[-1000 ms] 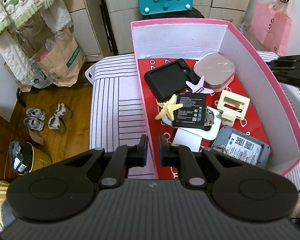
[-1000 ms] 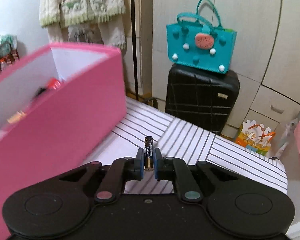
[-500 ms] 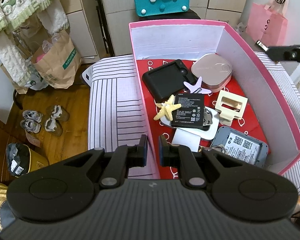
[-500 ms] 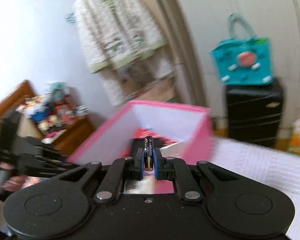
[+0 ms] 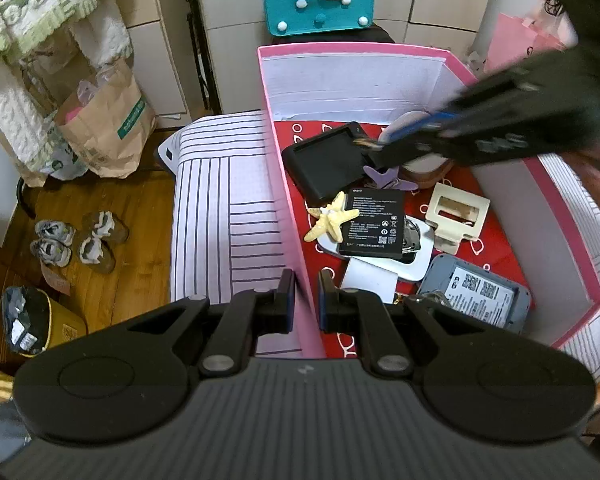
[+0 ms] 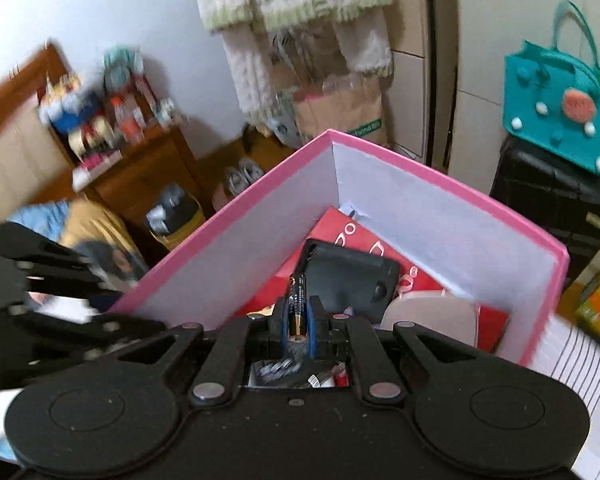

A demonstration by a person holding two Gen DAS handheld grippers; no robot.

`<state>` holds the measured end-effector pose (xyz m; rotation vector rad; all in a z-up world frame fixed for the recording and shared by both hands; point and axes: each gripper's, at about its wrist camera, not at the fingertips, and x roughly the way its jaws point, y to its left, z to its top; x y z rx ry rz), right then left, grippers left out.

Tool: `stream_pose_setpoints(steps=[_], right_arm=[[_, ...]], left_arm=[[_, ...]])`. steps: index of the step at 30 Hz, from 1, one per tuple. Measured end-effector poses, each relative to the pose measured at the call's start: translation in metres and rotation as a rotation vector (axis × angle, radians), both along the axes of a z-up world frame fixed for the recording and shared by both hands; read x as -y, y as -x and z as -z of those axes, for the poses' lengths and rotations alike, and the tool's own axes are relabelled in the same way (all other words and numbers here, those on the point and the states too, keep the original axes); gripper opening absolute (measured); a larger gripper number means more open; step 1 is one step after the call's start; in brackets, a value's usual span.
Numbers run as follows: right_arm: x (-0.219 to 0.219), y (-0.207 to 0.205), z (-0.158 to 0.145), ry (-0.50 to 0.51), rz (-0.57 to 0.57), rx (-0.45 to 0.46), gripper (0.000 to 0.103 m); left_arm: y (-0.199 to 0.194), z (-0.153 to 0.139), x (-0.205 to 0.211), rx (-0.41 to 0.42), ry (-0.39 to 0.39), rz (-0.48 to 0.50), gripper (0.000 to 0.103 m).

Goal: Organize rigid objects

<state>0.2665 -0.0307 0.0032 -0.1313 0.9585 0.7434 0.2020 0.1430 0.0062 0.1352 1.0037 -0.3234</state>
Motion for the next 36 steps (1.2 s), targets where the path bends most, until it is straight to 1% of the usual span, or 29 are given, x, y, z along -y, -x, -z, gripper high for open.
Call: stream_pose_setpoints(steps=[2, 5, 9, 11, 13, 16, 18, 22, 27, 29, 30, 31, 32, 36], right_arm=[[-0.010, -0.008, 0.004, 0.032, -0.040, -0.019, 0.012], [-0.024, -0.015, 0.010, 0.102, -0.062, 0.018, 0.012], [-0.030, -0.028, 0.014, 0.146, -0.038, 0.055, 0.013], [-0.028, -0.032, 0.014, 0.177, 0.000, 0.070, 0.018], [-0.021, -0.032, 0.010, 0.139, 0.020, 0.071, 0.020], [-0.004, -0.027, 0.001, 0.054, 0.056, 0.036, 0.021], [0.004, -0.018, -0.004, 0.012, 0.061, 0.028, 0.021], [0.015, 0.003, -0.015, -0.034, 0.061, 0.023, 0.023], [0.025, 0.032, -0.029, -0.072, 0.070, 0.061, 0.025], [0.035, 0.046, -0.035, -0.100, 0.092, 0.090, 0.027], [0.043, 0.054, -0.040, -0.134, 0.109, 0.118, 0.029], [0.051, 0.062, -0.043, -0.163, 0.116, 0.135, 0.034], [0.058, 0.069, -0.045, -0.187, 0.126, 0.144, 0.035], [0.075, 0.092, -0.051, -0.212, 0.173, 0.165, 0.036]], left_arm=[[-0.001, 0.000, 0.000, -0.003, -0.006, 0.008, 0.010], [-0.002, 0.000, 0.002, -0.006, -0.015, 0.019, 0.010], [-0.004, 0.000, -0.001, -0.019, 0.006, 0.017, 0.011], [-0.003, 0.000, -0.003, -0.020, 0.014, 0.017, 0.011], [-0.002, 0.000, -0.004, -0.018, 0.021, 0.012, 0.011], [-0.003, 0.000, -0.005, -0.019, 0.028, 0.009, 0.011], [-0.003, 0.000, -0.005, -0.020, 0.033, 0.007, 0.011], [-0.004, 0.000, -0.005, -0.022, 0.036, -0.003, 0.011], [-0.002, -0.004, -0.007, -0.031, 0.047, -0.024, 0.011], [0.005, -0.010, -0.008, 0.006, 0.038, -0.031, 0.011], [0.009, -0.013, -0.008, 0.021, 0.040, -0.039, 0.011], [0.014, -0.018, -0.009, 0.033, 0.044, -0.043, 0.011], [0.017, -0.021, -0.010, 0.040, 0.048, -0.047, 0.011], [0.034, -0.034, -0.010, 0.057, 0.055, -0.056, 0.011]])
